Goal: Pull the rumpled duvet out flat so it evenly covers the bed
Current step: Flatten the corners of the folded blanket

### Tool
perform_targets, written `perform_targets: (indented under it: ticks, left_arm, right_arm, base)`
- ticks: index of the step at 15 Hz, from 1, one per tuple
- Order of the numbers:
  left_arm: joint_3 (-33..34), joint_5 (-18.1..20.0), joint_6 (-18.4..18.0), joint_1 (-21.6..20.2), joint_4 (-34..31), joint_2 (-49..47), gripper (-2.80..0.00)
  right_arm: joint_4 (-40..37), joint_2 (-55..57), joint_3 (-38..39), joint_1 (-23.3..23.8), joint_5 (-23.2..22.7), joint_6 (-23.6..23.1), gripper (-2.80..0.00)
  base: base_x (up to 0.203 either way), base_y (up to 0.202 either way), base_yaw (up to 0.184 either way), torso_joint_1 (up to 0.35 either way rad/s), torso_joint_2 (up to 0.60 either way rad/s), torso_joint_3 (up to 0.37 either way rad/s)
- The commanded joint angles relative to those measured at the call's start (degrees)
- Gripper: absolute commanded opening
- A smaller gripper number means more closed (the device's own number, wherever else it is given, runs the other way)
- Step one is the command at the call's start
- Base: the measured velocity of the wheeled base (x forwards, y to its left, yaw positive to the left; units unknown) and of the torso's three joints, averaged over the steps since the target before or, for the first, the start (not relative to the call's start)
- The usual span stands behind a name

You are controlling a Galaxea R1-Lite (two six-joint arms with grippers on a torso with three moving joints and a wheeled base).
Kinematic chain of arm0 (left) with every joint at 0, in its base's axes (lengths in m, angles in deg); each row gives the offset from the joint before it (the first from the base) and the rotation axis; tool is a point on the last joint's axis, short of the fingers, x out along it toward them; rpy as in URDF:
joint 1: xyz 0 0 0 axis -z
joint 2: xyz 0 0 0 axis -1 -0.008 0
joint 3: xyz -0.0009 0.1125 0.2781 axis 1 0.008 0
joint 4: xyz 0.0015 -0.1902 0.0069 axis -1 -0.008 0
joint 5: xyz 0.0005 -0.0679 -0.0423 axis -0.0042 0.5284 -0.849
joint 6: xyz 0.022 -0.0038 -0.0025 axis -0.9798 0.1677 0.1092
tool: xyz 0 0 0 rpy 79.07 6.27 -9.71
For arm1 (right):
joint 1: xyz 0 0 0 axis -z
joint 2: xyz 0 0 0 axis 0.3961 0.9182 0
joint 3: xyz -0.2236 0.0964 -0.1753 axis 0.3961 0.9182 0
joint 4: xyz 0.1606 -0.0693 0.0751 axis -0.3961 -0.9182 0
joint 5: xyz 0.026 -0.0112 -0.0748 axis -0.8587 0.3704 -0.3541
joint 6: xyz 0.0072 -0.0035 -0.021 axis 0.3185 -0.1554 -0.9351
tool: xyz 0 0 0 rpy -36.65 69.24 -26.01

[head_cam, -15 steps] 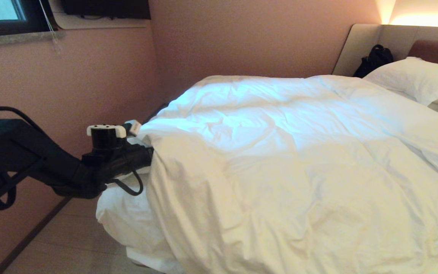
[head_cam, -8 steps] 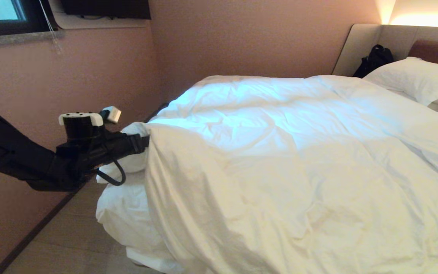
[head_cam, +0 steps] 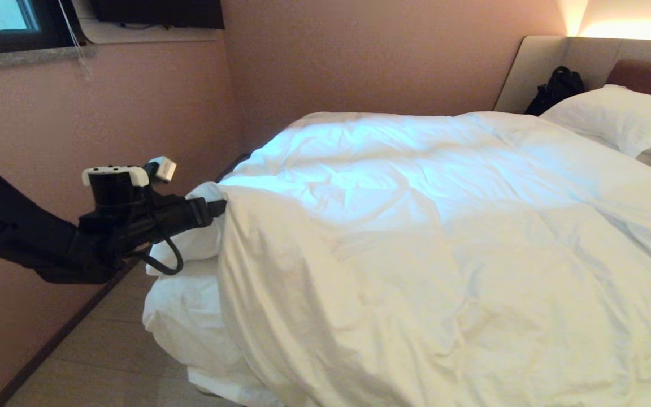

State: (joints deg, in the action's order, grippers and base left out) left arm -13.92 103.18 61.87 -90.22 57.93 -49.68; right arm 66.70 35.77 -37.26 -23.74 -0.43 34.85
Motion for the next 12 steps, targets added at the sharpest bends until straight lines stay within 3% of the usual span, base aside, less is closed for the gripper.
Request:
perform_targets:
  ticks: [1, 4, 5, 6, 12]
  left_arm:
    - [-0.33, 0.31, 0.09, -0.02, 0.22, -2.46, 0.0]
    - [-0.82, 0.38, 0.01, -0.02, 0.22, -4.51, 0.0]
    - [-0.93, 0.38, -0.08, -0.02, 0.22, -4.68, -0.19]
    - [-1.18, 0.38, 0.01, -0.02, 0.22, -4.68, -2.8]
    - [-1.18, 0.38, -0.08, -0.02, 0.22, -4.33, -2.8]
  right_arm:
    - [-0.04, -0.02, 0.05, 0.04, 0.01, 0.01, -2.8]
    - [-0.04, -0.02, -0.03, -0.04, 0.01, 0.01, -2.8]
    - [-0.04, -0.02, -0.03, -0.04, 0.01, 0.01, -2.8]
    - [-0.04, -0.02, 0.05, -0.04, 0.01, 0.01, -2.8]
    - [-0.04, -0.02, -0.03, -0.04, 0.01, 0.01, -2.8]
  base:
    - [0.0, 0.0, 0.0, 0.0, 0.0, 0.0]
    - [0.0, 0.0, 0.0, 0.0, 0.0, 0.0]
    - [0.0, 0.0, 0.0, 0.0, 0.0, 0.0]
    - [0.0, 0.0, 0.0, 0.0, 0.0, 0.0]
    - [0.0, 0.0, 0.0, 0.0, 0.0, 0.0]
